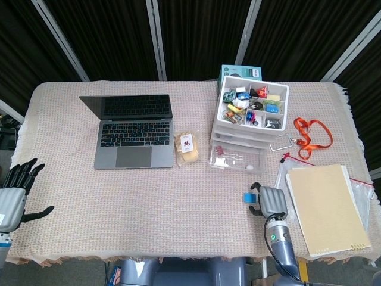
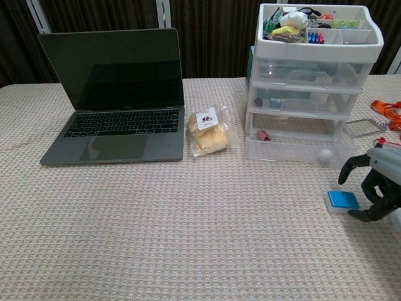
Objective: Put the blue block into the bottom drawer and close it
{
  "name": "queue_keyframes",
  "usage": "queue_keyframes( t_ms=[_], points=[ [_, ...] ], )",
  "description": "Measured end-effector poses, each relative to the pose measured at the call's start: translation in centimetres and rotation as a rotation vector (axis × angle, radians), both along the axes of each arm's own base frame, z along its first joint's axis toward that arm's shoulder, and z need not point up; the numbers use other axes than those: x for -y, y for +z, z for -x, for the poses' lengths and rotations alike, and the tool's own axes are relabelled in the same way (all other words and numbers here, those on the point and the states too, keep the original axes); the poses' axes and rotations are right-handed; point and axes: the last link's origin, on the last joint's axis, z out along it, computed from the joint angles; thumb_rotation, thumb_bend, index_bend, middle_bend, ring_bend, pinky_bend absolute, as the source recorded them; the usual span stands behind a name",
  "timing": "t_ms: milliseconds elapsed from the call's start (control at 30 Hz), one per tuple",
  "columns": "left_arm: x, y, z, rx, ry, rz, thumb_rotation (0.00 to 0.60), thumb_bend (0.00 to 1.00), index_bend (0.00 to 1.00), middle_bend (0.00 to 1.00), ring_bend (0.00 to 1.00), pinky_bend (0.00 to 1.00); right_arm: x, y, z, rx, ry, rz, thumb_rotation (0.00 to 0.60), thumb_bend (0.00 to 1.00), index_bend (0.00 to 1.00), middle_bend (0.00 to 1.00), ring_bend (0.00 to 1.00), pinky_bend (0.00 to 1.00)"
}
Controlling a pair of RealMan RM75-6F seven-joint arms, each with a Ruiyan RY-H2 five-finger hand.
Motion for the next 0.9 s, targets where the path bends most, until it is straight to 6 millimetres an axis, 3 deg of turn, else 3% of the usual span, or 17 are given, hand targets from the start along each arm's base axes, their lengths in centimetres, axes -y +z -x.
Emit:
queue_keyframes(
  t_ms=[200,400,900],
  points=[
    [0.0,0.0,-0.1,0.005,0.0,0.0,0.6,0.11,0.1,0.0,0.0,0.0,0.0,-0.6,0.3,-0.015,-0.014,-0.001,0.6,0.31,0.44,0.82,0.83,0.68],
    [0.0,0.0,-0.1,0.007,-0.001,0.0,0.6,0.11,0.1,0.0,0.0,0.0,0.3,-0.9,0.7,-0.041,-0.016,0.013,0.6,0.32,0.57,0.83,0.84,0.68],
    [0.0,0.0,-0.1,0.008,-0.001,0.0,0.6,0.11,0.1,0.0,0.0,0.0,0.5,-0.6,-0.1,0.005,0.011,0.058,0.6,0.32,0.59,0.83,0.84,0.68]
  ],
)
